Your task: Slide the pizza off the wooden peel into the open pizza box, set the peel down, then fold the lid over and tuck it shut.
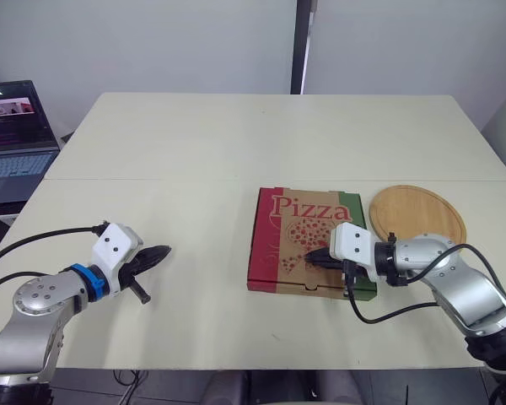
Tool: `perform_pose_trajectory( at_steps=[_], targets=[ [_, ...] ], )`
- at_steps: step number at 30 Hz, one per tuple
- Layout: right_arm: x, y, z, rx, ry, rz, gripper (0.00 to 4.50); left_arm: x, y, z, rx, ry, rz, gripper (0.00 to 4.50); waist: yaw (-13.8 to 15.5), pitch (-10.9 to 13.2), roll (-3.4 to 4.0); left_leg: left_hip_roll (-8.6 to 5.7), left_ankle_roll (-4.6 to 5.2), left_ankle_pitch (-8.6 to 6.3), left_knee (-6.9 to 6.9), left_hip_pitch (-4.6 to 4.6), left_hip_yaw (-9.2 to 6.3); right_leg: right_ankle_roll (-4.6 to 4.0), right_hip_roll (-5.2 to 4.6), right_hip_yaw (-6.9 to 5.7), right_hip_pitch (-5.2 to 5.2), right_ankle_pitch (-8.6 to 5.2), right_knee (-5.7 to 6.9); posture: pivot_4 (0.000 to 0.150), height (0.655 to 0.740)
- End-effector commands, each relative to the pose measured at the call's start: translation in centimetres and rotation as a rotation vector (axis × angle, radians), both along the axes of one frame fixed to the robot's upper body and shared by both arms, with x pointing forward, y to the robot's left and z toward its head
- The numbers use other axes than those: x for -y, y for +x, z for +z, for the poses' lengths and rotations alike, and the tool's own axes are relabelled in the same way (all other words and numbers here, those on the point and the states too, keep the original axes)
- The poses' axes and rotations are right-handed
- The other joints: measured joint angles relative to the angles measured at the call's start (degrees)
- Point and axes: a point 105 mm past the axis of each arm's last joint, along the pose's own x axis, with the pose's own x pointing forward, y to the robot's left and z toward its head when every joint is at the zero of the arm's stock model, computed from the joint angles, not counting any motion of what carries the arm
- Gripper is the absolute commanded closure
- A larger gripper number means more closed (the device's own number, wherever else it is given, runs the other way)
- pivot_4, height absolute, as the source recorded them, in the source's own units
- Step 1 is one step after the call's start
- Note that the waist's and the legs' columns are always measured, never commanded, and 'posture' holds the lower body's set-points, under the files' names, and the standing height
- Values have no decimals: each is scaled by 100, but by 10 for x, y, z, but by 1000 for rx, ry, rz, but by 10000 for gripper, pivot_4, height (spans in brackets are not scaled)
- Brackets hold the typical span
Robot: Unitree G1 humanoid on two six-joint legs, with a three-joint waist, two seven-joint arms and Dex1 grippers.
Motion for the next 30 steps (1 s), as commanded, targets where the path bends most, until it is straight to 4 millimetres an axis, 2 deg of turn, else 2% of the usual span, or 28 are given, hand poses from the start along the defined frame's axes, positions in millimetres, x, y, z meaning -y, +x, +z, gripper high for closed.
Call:
perform_pose_trajectory(
  at_steps=[1, 3, 7, 9, 10, 13, 15, 21, 23, 26, 30],
  targets=[
    [3, 4, -5, 30, -51, -1, 44435, 4, -1, 9, 27, 17, -28, 45000, -2, -1, -2, 1, 0, 0, 0, 0, -1, 0, 0, -1, 0, 0, 0, 1500, 7400],
    [2, 5, -1, 51, -18, -4, 44435, 3, -2, 9, 26, 18, -26, 45000, -2, -1, -2, 1, 0, 0, 0, 1, -1, 0, 1, 0, 1, 0, 0, 1500, 7400],
    [6, 6, 30, 96, 146, -39, 44435, -2, -1, 8, 28, 18, -10, 45000, -2, -1, -1, 1, 0, 0, 1, 1, -1, 0, 1, -1, 1, 0, 1, 1500, 7400],
    [25, 6, 43, 86, 212, -109, 44435, -6, -1, 9, 33, 13, 15, 45000, 18, 0, -1, 1, 0, 0, 1, -1, -2, 0, 1, 0, 0, 0, 1, 1500, 7400],
    [42, 8, 49, 92, 235, -167, 44435, -11, -1, 8, 34, 12, 37, 45000, 21, 0, -1, -1, 0, 0, 1, -3, -3, -1, 0, -1, 1, 1, 0, 1500, 7400],
    [82, 12, 56, 128, 258, -307, 44435, -21, -2, 7, 37, 15, 84, 45000, 28, 0, -2, -3, 3, -2, 0, -5, -4, -1, -2, -1, 2, 1, -4, 1500, 7400],
    [124, 15, 55, 178, 238, -453, 44435, -36, -3, 4, 46, 22, 148, 45000, 22, -1, -2, -2, 13, -8, -2, -4, -3, -1, -1, -1, 1, 1, -3, 1500, 7400],
    [210, -1, 34, 198, 114, -704, 44435, -67, -17, -5, 32, 40, 271, 45000, -3, 0, -1, -2, 23, -13, -4, 2, 7, -1, -1, 5, 2, 0, -1, 1500, 7400],
    [233, -6, 26, 194, 73, -768, 44435, -74, -22, -8, 21, 44, 300, 45000, -11, 0, -1, -2, 24, -13, -4, 5, 14, -1, -1, 9, 4, 0, -1, 1500, 7400],
    [256, -10, 18, 191, 45, -842, 44435, -81, -28, -13, 11, 50, 329, 45000, -27, 0, -1, 1, 25, -13, -3, 11, 24, -1, -1, 13, 8, 0, -1, 1500, 7400],
    [268, -9, 11, 194, 28, -876, 44435, -84, -29, -15, 11, 55, 354, 45000, -31, -1, 0, 4, 25, -13, -3, 13, 26, 0, -1, 11, 13, -1, 0, 1500, 7400]
  ],
)
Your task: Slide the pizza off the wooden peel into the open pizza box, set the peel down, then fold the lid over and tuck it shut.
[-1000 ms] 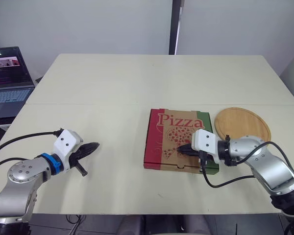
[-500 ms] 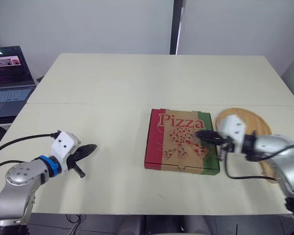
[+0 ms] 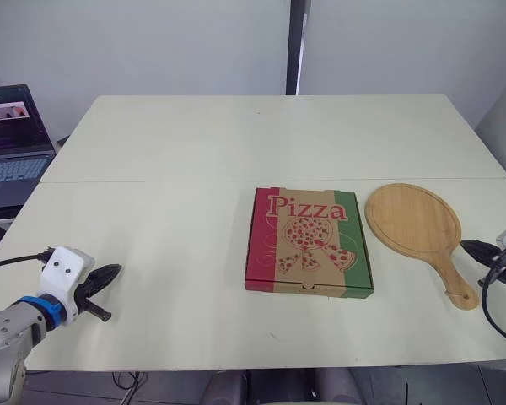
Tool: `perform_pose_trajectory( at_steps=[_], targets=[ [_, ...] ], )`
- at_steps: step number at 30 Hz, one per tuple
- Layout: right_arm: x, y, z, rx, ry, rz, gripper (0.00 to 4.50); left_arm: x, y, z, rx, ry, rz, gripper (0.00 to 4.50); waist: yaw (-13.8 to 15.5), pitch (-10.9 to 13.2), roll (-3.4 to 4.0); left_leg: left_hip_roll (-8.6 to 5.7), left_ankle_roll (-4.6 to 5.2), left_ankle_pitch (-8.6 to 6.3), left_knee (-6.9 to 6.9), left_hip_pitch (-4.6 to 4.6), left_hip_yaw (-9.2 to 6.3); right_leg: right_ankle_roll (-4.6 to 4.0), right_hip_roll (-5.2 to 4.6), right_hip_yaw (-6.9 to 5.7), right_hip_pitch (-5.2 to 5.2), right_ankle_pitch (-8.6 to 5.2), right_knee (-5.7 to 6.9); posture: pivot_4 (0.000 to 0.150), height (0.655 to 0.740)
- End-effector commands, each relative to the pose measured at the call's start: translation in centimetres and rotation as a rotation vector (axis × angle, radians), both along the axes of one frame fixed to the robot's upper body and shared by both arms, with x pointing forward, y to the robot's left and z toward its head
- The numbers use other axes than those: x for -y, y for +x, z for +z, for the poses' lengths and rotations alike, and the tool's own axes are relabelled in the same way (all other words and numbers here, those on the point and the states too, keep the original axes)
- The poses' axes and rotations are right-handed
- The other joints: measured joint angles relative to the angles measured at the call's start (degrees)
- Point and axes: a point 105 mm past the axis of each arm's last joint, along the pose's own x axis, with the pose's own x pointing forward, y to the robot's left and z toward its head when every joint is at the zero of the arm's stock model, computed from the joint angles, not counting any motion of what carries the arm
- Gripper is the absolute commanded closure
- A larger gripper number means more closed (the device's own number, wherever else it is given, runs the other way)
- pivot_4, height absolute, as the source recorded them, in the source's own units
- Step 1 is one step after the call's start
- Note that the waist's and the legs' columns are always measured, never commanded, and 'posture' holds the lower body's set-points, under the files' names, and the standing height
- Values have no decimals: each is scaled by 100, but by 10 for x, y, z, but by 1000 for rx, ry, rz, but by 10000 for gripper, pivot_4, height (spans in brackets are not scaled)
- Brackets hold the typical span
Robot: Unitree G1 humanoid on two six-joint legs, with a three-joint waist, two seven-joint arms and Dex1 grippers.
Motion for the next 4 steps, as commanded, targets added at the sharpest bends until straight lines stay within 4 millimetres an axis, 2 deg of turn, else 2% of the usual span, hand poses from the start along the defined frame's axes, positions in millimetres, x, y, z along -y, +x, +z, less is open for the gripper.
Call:
perform_pose_trajectory(
  at_steps=[1, 4],
  targets=[
    [11, 3, 13, 51, -56, -19, 44435, -8, 1, 9, 48, 25, 35, 45000, -3, -1, 1, 0, 0, 0, 0, 0, 0, 0, 0, 0, 1, 0, 0, 1500, 7400],
    [17, 4, 11, 48, -58, -33, 44435, -7, 3, 8, 50, 24, 32, 45000, -5, -1, 1, 0, 0, 0, 1, 1, 1, 0, 0, 1, 1, 0, 0, 1500, 7400]
  ],
)
